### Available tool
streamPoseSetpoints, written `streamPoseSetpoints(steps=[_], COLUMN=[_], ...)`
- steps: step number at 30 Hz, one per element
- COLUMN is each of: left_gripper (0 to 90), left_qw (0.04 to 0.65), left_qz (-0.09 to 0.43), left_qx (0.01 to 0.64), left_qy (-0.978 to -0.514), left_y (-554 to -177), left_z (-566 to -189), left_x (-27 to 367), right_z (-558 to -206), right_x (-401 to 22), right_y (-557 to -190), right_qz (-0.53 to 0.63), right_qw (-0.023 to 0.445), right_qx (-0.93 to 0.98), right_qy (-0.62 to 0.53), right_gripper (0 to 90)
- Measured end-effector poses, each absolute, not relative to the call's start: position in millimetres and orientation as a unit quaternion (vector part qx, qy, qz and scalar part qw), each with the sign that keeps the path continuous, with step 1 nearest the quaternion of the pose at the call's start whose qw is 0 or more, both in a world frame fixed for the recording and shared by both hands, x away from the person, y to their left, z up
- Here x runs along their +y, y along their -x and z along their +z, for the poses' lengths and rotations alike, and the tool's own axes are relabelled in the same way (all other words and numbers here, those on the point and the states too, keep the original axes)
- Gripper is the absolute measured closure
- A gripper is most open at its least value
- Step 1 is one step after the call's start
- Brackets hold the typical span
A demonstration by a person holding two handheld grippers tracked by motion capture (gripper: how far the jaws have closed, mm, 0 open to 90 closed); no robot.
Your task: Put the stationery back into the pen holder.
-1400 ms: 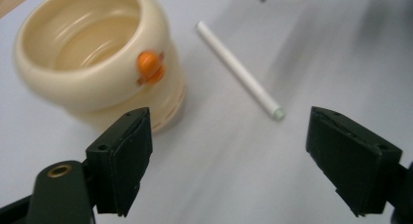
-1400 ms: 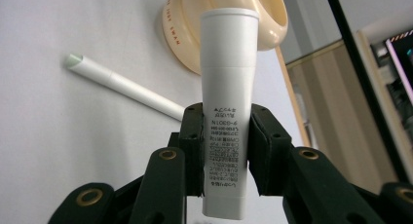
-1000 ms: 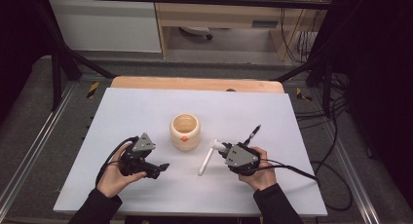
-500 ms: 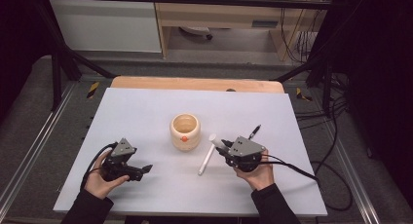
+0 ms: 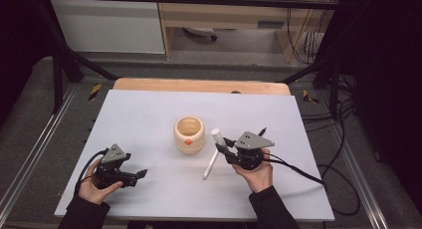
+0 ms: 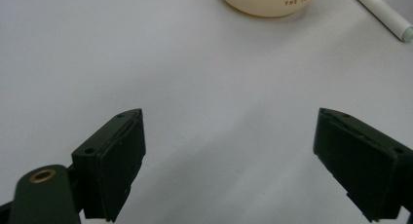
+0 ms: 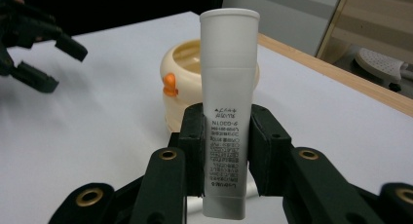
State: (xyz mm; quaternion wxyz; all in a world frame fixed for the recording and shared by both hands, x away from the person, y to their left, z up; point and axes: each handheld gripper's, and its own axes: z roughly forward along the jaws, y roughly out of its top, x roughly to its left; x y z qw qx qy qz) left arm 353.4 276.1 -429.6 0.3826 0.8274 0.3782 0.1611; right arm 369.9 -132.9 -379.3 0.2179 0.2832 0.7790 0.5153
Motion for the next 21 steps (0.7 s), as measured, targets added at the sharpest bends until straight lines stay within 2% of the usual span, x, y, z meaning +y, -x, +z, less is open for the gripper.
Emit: streamPoseSetpoints(steps=[21], left_gripper=[12.0], left_qw=[0.386], left_qz=[0.161], left_qx=[0.386], left_qy=[-0.823], left_y=[-353.4], left_z=[-431.4], left_x=[280.0], right_z=[-356.8], right_x=[-99.3], right_y=[-397.8], right_qz=[0.569], right_qw=[0.201], right_qx=[0.72], right_qy=[-0.342], right_gripper=[70.3])
